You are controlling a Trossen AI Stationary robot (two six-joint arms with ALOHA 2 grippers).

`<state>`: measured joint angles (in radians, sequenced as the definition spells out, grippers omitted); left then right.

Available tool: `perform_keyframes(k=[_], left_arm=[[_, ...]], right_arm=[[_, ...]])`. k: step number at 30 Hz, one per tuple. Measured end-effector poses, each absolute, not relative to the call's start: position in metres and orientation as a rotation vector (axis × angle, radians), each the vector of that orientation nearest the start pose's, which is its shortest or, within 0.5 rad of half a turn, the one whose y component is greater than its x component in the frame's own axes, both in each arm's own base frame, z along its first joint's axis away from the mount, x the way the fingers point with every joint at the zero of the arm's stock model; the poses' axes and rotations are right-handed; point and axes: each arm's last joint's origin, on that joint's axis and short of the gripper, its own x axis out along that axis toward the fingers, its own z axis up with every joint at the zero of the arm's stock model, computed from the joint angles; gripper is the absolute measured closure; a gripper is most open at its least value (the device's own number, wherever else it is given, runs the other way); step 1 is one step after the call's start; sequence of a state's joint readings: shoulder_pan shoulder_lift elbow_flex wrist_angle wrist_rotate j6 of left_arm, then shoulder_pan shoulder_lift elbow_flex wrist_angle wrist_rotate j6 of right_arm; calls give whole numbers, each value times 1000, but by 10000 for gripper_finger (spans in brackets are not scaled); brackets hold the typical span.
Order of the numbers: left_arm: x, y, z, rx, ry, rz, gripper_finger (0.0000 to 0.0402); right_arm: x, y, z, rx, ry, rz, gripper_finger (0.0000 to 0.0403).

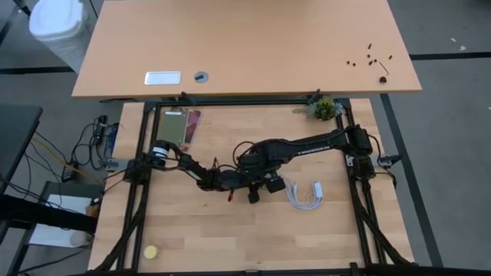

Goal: Screw lightbulb
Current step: Insert the white lightbulb into the desk lamp

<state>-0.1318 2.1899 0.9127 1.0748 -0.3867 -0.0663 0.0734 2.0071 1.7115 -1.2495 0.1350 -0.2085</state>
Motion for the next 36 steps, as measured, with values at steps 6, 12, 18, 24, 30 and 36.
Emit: perform_keyframes(k=[6,12,18,24,30,36], left_arm=[[392,-41,82,-11,189,260,215],[392,-41,82,-15,191,261,215],[392,-41,82,-24,191,262,215],[392,-41,81,-25,195,262,215],[392,-41,81,-25,203,263,215],[391,-43,80,-24,207,260,215]], right_arm=[[385,23,228,-313,1541,117,29],[388,24,228,-300,1511,118,29],[388,24,228,-286,1507,107,29],[384,23,227,-280,1551,105,29],[384,23,227,-284,1552,120,31],[385,24,227,-319,1542,155,68]])
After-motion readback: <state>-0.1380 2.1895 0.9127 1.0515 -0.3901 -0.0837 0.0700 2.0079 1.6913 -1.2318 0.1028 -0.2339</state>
